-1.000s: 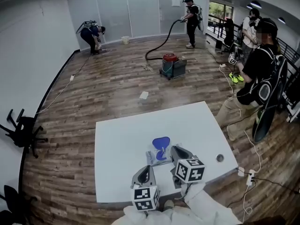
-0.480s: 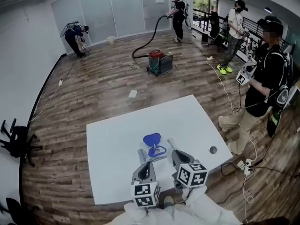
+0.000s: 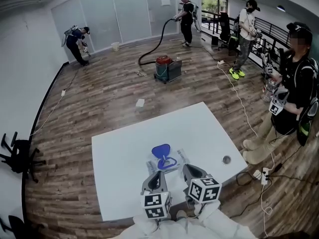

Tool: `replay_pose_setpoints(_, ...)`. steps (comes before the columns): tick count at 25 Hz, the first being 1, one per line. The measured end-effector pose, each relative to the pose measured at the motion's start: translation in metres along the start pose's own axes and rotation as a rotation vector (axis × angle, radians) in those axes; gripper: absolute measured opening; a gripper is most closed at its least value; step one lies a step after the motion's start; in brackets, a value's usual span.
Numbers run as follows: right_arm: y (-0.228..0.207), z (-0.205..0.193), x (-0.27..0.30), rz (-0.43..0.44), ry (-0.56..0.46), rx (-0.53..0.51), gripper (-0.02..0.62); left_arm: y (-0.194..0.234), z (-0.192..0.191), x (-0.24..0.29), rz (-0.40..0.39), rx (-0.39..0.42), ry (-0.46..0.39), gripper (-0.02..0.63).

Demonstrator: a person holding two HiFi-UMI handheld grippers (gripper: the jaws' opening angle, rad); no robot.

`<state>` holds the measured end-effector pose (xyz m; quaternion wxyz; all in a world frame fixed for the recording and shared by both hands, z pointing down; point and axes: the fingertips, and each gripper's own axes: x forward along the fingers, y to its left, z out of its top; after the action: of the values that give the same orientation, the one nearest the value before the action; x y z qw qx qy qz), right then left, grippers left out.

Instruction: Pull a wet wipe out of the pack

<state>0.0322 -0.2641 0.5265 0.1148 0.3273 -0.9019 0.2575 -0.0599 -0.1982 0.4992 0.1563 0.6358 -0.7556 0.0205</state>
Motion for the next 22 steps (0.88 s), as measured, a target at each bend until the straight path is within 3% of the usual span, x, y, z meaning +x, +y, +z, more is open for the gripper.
replay_pose_setpoints(22,0.001,-0.005,0.013,-0.006,0.015,-0.009,0.011,0.01,0.0,0.012,-0.003,-0.01,-0.002,0.0)
